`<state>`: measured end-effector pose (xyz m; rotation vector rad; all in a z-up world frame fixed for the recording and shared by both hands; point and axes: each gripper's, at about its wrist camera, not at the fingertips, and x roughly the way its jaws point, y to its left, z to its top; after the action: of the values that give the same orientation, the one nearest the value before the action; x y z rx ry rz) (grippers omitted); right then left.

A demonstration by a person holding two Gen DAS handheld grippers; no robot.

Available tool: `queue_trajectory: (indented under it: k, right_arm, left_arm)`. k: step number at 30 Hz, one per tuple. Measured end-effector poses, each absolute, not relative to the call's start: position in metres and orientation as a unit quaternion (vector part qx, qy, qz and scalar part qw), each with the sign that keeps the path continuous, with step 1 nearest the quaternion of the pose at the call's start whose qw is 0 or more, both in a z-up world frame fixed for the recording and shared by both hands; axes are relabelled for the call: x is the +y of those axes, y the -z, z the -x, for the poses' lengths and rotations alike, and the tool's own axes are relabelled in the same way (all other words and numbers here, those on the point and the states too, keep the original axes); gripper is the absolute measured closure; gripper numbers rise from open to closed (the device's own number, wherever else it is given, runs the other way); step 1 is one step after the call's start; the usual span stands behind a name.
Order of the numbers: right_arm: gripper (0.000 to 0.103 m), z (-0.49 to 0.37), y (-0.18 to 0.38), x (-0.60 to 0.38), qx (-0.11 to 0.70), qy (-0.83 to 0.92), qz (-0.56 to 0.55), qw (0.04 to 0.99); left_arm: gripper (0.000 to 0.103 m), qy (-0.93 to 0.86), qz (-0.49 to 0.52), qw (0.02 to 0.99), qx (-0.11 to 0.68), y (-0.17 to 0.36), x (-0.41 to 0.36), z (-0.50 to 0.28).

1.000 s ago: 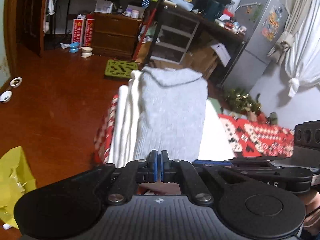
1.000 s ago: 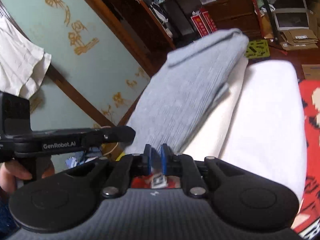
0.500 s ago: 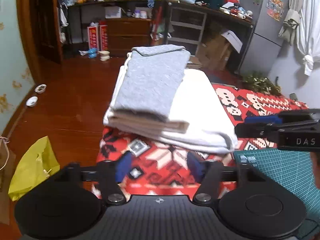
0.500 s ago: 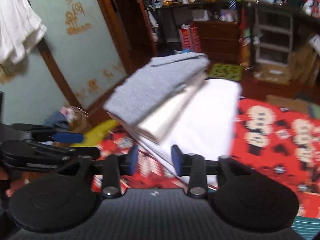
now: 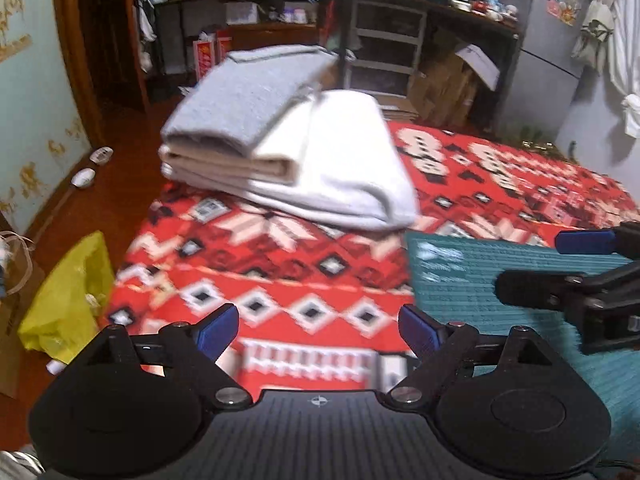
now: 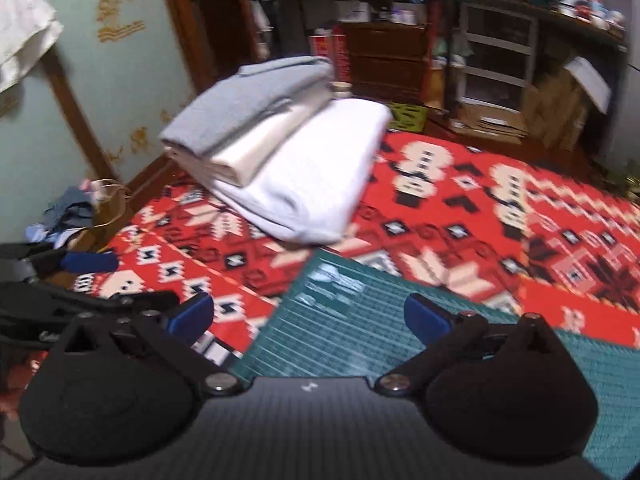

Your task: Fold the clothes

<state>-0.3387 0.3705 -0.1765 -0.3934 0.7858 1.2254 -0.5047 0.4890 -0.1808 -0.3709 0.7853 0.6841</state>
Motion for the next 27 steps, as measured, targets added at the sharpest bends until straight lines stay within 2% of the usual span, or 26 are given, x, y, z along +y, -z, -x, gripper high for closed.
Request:
queue_trajectory:
  k: [10, 21, 27]
  right_arm:
    - [0.000, 0.344, 0.143, 0.325, 0.363, -0.503, 0.166, 0.767]
    - [0.001, 0.346, 0.074, 0.311, 0.345, -0.483, 0.168, 0.787]
    - [0.000, 0.356, 0.046, 0.319, 0.357, -0.477, 0.186, 0.781]
  left_arm:
    - [0.016, -0.393, 0.143, 0.819, 0.392, 0.171, 0.433, 0.514]
    - [0.016, -0.396, 0.112, 0.829, 0.379, 0.093, 0.417, 0.515]
    - [0.015, -0.442, 0.134, 0.810, 0.361, 0.057, 0.419, 0.521]
